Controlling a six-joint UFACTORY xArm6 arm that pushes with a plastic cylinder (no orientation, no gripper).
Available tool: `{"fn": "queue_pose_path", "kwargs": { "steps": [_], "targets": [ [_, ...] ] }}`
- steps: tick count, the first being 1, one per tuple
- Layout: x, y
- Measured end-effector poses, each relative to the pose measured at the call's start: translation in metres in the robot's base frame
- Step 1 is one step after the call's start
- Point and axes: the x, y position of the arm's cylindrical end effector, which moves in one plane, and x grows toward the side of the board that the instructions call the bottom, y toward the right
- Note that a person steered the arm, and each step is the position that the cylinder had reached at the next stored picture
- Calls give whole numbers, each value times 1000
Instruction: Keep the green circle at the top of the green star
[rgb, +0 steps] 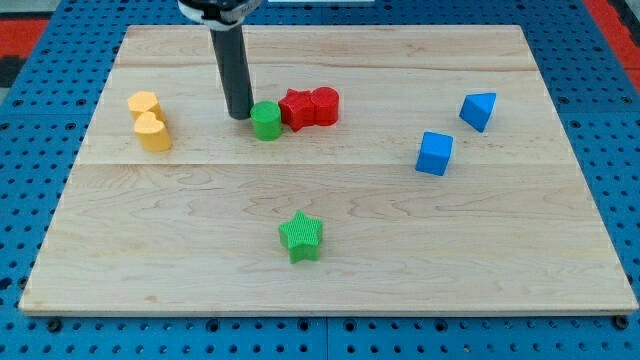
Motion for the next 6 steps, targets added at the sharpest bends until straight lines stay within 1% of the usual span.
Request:
{"fn": "queue_pose_path", "kwargs": {
  "steps": [1, 2, 3, 4, 5, 6],
  "targets": [
    [-7, 0],
    [-24, 24],
    [18, 43],
    [71, 38],
    [111, 61],
    [111, 70]
  ]
}}
